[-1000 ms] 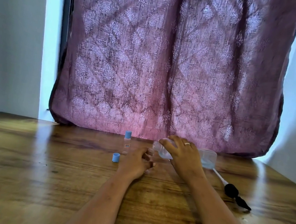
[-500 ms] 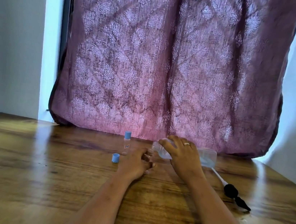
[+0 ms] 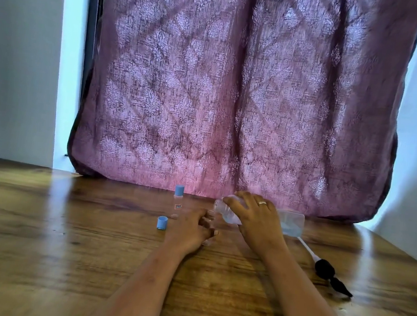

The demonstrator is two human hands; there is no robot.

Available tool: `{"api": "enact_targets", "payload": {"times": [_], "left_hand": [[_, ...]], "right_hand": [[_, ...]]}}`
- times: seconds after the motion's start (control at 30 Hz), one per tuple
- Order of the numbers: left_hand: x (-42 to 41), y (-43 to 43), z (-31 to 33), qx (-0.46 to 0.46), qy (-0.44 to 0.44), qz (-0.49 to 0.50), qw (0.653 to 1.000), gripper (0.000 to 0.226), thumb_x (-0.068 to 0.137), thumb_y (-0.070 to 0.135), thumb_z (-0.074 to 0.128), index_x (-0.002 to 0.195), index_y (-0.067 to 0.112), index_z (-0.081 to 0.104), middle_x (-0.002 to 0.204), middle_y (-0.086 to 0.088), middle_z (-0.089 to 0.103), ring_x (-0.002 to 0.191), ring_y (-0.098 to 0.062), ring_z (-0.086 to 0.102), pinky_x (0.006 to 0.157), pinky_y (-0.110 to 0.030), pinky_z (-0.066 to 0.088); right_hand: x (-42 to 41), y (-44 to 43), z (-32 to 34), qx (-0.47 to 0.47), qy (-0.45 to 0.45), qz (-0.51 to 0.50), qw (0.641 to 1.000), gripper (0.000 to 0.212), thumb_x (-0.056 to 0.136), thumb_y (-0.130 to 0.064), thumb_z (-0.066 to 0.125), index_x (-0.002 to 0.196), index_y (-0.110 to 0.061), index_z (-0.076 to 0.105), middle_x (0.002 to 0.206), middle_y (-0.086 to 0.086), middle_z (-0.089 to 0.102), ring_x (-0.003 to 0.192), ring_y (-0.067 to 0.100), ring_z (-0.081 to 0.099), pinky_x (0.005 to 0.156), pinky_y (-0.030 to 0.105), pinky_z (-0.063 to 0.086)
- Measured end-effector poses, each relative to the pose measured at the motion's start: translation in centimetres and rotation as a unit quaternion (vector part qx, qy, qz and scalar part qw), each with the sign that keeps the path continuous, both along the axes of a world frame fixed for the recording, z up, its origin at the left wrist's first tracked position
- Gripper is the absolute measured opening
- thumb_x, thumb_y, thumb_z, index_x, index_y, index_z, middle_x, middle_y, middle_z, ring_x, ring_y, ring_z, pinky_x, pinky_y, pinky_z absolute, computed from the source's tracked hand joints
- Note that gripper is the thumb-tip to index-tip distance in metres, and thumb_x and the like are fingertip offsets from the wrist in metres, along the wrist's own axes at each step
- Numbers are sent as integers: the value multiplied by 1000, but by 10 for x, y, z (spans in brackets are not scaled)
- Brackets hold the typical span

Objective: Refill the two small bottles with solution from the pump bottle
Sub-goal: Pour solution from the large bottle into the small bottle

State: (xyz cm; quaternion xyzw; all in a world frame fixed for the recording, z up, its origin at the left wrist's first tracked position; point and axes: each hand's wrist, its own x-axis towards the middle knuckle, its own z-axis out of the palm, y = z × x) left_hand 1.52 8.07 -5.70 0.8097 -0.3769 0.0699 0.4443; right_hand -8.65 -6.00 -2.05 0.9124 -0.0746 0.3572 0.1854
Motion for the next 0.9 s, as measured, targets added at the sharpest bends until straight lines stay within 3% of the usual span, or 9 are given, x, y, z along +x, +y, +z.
{"api": "enact_targets", "payload": {"times": [0.3, 0.53, 0.73, 0.9], "left_hand": [[0, 1, 1, 1, 14, -7, 1000, 39, 81, 35, 71, 116, 23, 60, 97, 12, 58, 98, -11, 59, 93, -35, 49], [-1, 1, 2, 21, 26, -9, 999, 47, 83, 37, 69, 126, 23, 55, 117, 4, 63, 109, -15, 58, 97, -38, 48], [-2, 2, 3, 16, 22, -8, 1000, 45, 83, 36, 69, 124, 22, 56, 103, 12, 56, 101, -10, 56, 96, -37, 48], [-2, 2, 3, 13, 22, -12, 1000, 38, 81, 35, 71, 116, 26, 60, 96, 15, 58, 97, -9, 58, 95, -39, 49]], "right_hand": [[0, 0, 0, -3, -5, 2, 1000, 71, 55, 1, 77, 116, -30, 58, 117, 4, 62, 92, 28, 63, 70, 41, 51], [-1, 1, 2, -11, -11, 2, 1000, 69, 57, 1, 76, 115, -30, 58, 116, 3, 63, 91, 27, 63, 73, 38, 50], [-1, 1, 1, -13, -1, -3, 1000, 68, 63, -1, 73, 121, -32, 53, 123, 3, 59, 101, 26, 61, 79, 40, 48], [-1, 1, 1, -12, -5, -3, 1000, 72, 55, 0, 77, 117, -31, 57, 118, 4, 62, 95, 27, 63, 74, 40, 51]]}}
